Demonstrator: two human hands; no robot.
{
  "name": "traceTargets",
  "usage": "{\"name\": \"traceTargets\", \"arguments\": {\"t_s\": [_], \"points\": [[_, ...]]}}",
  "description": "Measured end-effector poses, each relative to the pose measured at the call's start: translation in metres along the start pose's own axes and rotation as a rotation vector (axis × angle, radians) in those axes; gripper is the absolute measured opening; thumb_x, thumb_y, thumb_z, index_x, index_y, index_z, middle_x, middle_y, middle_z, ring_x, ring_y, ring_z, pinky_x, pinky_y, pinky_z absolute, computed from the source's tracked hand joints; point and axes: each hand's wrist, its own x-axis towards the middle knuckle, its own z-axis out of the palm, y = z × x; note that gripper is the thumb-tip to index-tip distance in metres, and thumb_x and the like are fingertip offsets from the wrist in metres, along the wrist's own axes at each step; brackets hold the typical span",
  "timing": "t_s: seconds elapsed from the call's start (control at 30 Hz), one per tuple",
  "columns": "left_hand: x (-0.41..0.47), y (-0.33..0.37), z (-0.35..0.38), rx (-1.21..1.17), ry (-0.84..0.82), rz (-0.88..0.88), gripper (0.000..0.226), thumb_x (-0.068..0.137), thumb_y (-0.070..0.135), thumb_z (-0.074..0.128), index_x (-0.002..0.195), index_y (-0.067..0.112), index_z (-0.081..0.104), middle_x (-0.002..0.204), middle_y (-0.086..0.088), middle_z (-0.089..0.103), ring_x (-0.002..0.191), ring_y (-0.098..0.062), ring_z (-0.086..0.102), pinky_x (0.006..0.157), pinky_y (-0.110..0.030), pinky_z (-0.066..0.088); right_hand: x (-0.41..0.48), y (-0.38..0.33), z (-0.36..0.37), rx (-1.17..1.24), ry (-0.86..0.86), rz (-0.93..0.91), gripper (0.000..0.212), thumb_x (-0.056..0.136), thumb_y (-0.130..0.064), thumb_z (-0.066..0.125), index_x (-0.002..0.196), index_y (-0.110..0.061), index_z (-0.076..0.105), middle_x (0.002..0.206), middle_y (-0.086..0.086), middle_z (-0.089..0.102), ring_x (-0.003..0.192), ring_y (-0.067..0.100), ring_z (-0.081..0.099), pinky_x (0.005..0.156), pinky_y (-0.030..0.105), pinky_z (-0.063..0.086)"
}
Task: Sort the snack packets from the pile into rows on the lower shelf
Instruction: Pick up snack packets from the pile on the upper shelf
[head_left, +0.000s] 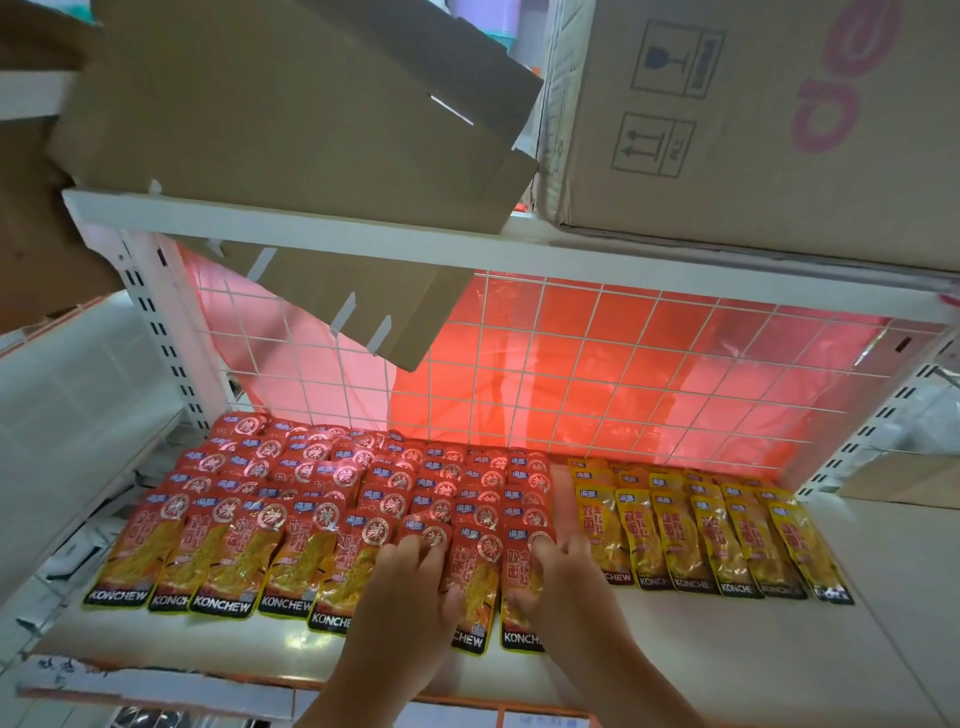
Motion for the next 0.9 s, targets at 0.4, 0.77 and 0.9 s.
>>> {"name": "traceTargets", "arguments": {"t_s": [0.4, 0.77, 0.9], "points": [[0.007, 0.002, 0.0, 0.154, -0.083, 0.141, 0.059, 0.072, 0.059, 0.076, 0.125, 0.036, 0.067, 0.116, 0.001, 0.065, 0.094, -0.022, 0.059, 0.072, -0.035, 0.058, 0.001, -0.001, 0.004, 0.095, 0.056, -0.055, 0.05, 0.078, -0.034, 0.09, 0.116, -0.018, 0.06, 0.167, -0.017, -0.009, 0.108, 0.01, 0.061, 0.079, 0.007, 0.054], [0.012, 0.015, -0.002, 0.267, -0.099, 0.109, 0.07, 0.055, 0.067, 0.091, 0.116, 0.036, 0.075, 0.106, -0.003, 0.07, 0.086, -0.028, 0.063, 0.063, -0.041, 0.05, 0.002, -0.002, 0.0, 0.111, 0.048, -0.04, 0.049, 0.079, -0.029, 0.089, 0.117, -0.015, 0.062, 0.165, -0.02, -0.012, 0.107, 0.016, 0.065, 0.078, 0.016, 0.059], [0.011, 0.012, 0.001, 0.264, -0.098, 0.098, 0.07, 0.055, 0.067, 0.09, 0.115, 0.035, 0.075, 0.107, -0.004, 0.071, 0.086, -0.029, 0.064, 0.063, -0.043, 0.051, 0.002, 0.0, 0.001, 0.128, 0.042, -0.043, 0.048, 0.081, -0.03, 0.088, 0.117, -0.018, 0.059, 0.165, -0.019, -0.009, 0.107, 0.015, 0.065, 0.077, 0.014, 0.058]]}}
